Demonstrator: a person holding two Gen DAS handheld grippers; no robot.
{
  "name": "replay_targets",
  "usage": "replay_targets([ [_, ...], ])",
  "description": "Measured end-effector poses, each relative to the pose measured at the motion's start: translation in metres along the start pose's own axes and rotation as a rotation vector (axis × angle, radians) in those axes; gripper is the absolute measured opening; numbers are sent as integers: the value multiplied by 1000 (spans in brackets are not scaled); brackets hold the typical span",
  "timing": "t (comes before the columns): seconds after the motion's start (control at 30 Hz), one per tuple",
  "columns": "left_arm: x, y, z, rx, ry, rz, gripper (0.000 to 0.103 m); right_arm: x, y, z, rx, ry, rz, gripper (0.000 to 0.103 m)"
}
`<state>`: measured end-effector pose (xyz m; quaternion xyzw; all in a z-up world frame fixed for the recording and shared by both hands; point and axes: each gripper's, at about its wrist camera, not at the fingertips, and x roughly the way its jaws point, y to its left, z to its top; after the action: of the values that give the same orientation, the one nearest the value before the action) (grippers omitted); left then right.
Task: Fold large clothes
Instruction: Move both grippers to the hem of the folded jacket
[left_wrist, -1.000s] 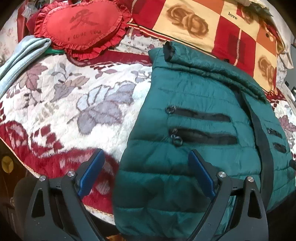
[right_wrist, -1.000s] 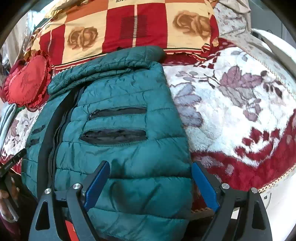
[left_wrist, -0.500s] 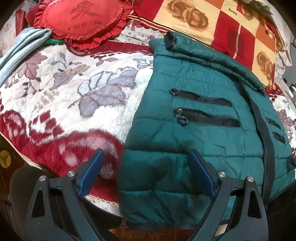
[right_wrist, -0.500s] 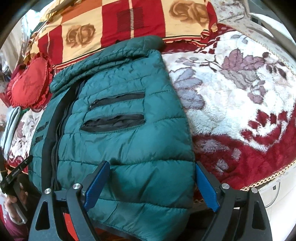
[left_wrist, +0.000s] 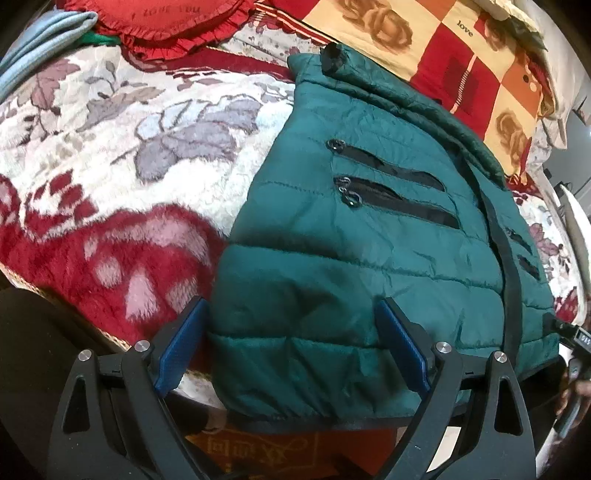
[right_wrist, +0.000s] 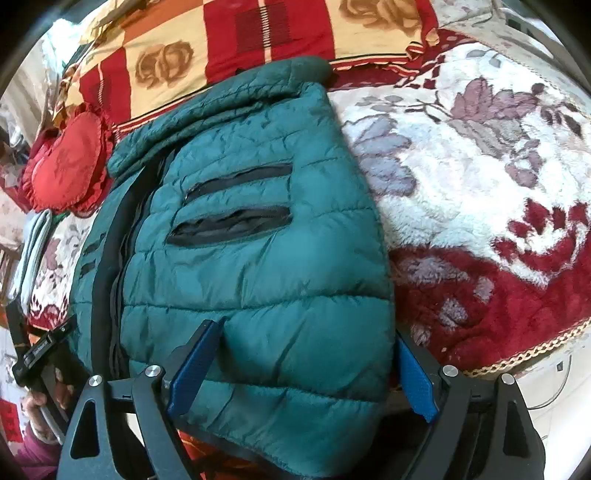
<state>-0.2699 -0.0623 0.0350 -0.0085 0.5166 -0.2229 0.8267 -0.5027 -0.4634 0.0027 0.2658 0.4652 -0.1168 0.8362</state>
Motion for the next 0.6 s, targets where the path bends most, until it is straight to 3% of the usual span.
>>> replay_targets([
  [0.43, -7, 31, 4, -85, 13, -39, 92, -9, -2, 0, 32, 30, 99, 88],
  [0.6, -2, 32, 1, -126, 44, -108, 92, -8, 0, 0, 24, 47, 122, 88],
])
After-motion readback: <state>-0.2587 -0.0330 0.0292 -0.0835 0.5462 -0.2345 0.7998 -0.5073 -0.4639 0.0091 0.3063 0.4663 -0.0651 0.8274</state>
